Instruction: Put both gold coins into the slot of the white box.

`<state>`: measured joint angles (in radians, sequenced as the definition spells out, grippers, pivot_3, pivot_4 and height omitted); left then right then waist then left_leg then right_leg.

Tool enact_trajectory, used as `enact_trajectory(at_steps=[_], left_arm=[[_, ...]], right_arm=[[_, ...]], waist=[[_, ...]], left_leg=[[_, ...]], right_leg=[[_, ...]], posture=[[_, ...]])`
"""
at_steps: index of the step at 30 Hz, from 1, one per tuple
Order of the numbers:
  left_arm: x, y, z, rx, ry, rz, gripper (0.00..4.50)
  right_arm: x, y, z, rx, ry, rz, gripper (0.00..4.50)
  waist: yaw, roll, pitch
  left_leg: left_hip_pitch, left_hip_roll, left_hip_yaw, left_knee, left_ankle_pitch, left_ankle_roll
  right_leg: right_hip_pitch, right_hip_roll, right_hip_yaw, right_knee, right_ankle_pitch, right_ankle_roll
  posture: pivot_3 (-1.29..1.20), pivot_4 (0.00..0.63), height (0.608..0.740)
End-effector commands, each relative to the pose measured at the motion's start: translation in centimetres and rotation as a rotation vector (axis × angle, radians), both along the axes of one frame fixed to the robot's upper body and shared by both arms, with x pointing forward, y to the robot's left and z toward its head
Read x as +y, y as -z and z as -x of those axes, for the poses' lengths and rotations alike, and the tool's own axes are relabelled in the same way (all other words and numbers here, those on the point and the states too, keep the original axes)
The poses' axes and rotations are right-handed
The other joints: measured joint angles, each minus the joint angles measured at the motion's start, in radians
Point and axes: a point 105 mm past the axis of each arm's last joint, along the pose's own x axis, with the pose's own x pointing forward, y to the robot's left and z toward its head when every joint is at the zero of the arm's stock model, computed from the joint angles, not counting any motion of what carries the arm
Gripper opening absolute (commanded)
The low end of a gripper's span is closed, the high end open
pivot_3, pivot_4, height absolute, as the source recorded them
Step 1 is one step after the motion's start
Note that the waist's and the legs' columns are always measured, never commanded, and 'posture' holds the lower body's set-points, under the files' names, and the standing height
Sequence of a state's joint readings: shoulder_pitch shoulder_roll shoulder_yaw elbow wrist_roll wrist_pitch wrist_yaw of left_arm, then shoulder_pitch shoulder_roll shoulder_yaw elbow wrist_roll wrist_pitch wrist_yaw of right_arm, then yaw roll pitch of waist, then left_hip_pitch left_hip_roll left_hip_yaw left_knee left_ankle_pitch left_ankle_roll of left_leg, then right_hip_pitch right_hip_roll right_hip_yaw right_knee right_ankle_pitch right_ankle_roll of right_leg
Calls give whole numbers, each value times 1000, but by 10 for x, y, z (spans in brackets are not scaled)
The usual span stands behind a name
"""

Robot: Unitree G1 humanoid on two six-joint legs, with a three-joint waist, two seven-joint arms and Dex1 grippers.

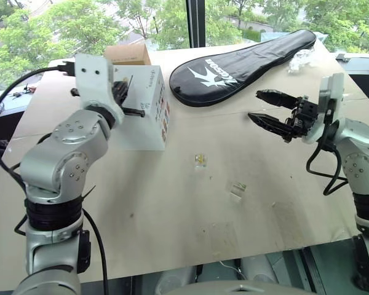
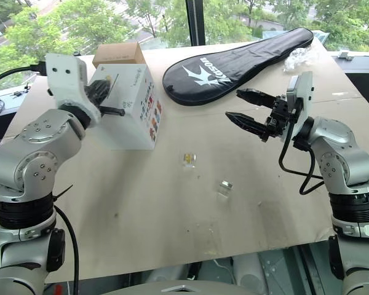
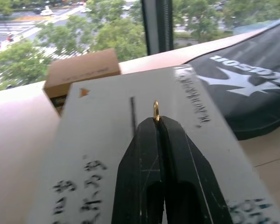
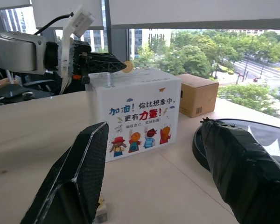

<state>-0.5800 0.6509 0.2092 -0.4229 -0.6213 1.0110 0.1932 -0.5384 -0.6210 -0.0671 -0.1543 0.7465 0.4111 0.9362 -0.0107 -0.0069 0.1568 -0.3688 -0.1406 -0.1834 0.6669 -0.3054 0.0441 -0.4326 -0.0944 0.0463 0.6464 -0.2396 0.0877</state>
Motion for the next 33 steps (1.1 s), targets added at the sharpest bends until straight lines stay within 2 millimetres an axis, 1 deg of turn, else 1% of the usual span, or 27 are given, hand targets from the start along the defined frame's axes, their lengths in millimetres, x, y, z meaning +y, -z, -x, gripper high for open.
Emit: enact_trajectory(at_steps=[1,4,8,16,20,25,28,33], left_arm=[[1,-5,5,-4,-14,13,0],[0,1,6,25,-16,22,0],[1,1,7,31,-29,-12,0],[3,4,4,42,-42,-18,0],[-3,7,1,52,-13,-4,0],[-12,8,-5,49,20,67,0],[-16,9,-10,55,21,144,0],[-11,15,-13,85,-25,169,0]], right_arm=[[4,-25,11,-82,-50,-27,3344],[5,-27,9,-80,-49,-28,3344],[4,-39,8,-75,-49,-92,3344],[5,-36,8,-73,-47,-74,3344],[3,-37,7,-80,-34,-74,3344],[1,-37,7,-85,-24,-64,3344],[-2,-40,6,-91,-15,-65,3344],[-3,-40,5,-96,-7,-58,3344]], waist=[[1,0,0],[1,0,0],[-1,0,0],[-2,0,0],[-1,0,0],[3,0,0],[3,-1,-1],[0,-1,-1]], left_leg=[[0,0,0,0,0,0],[0,0,-1,1,0,0],[0,0,-1,2,0,0],[0,0,-1,3,0,0],[0,-1,-1,3,0,0],[0,-2,-1,5,0,0],[0,-3,-1,7,0,0],[0,-3,-1,8,0,0]], right_leg=[[0,0,0,0,0,0],[0,-1,-1,1,0,0],[0,-1,-1,2,0,0],[0,-1,-1,5,0,0],[0,-1,-1,7,0,0],[0,-2,-1,9,0,0],[0,-3,-1,10,0,0],[0,-3,-1,12,0,0]], posture=[[0,150,740],[0,150,740],[0,150,740],[0,150,740],[0,150,740],[0,150,740],[0,150,740],[0,150,740]])
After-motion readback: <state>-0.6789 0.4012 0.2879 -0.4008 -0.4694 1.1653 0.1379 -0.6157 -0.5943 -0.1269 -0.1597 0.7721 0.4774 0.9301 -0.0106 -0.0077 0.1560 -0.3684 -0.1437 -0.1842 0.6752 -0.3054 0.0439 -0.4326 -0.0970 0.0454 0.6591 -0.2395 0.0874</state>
